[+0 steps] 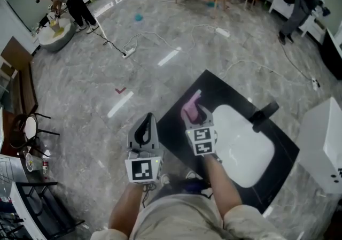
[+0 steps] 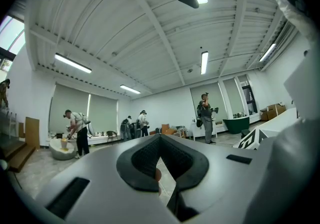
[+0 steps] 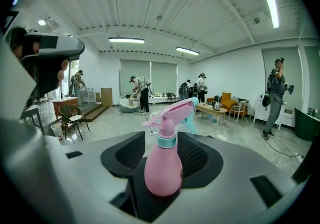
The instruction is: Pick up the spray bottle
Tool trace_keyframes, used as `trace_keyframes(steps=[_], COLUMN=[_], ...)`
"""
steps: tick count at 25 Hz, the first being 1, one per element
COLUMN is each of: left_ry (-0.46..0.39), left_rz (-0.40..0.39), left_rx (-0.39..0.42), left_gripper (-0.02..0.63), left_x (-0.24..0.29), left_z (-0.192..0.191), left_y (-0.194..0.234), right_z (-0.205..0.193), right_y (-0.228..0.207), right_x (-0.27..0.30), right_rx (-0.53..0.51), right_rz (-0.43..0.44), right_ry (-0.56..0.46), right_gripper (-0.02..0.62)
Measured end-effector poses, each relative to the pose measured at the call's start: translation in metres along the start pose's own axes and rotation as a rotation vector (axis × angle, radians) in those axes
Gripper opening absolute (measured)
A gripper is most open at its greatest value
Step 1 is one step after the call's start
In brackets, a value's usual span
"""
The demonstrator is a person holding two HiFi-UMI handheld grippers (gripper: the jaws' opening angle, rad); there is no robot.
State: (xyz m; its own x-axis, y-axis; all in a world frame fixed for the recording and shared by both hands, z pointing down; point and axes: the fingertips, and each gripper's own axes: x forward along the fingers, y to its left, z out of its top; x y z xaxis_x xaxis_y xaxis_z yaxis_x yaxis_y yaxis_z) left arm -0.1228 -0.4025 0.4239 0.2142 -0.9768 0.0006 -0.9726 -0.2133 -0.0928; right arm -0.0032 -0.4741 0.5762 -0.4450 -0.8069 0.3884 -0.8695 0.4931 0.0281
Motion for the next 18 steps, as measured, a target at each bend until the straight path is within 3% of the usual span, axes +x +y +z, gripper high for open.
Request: trace_keyframes(steps=[18], left_ry=[0.030], left_rz=[0.029], left_rx=[-0.011], left_gripper=[0.000], left_x=[0.008], left_z=[-0.015], left_y=[0.007], right_z=[-0.008], right_y=[-0.007], right_x=[0.018], right_rx=[-0.058], right_rz=[-0.027], right_ry=[-0.009], right_gripper=[0.173])
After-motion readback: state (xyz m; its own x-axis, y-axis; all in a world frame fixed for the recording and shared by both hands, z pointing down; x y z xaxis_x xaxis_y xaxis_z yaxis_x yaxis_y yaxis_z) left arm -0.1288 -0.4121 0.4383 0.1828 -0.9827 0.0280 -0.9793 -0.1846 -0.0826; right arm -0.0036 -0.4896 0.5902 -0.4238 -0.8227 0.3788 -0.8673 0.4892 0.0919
